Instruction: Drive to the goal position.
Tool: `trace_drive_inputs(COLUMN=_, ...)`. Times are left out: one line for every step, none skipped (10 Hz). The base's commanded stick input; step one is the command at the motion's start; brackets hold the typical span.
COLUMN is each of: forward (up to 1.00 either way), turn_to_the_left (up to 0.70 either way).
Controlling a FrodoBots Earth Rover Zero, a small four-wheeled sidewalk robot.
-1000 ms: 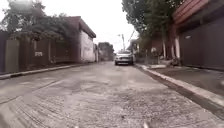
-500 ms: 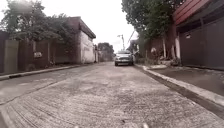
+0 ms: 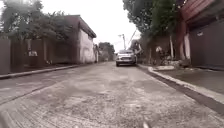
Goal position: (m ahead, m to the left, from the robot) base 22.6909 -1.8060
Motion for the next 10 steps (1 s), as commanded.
trace_drive_inputs(forward=0.7, turn_to_the_left=0.0)
trace_drive_inputs(forward=0.7, turn_to_the_left=0.0)
trace_drive_inputs(forward=0.7, turn_to_the_left=0.0)
trace_drive_inputs(forward=0.7, turn_to_the_left=0.0)
trace_drive_inputs(forward=0.7, turn_to_the_left=0.0)
trace_drive_inputs(forward=0.7, turn_to_the_left=0.0)
trace_drive_inputs(forward=0.7, turn_to_the_left=0.0)
trace_drive_inputs(forward=0.7, turn_to_the_left=0.0)
trace_drive_inputs(forward=0.7, turn_to_the_left=0.0)
trace_drive_inputs(forward=0.7, turn_to_the_left=0.0)
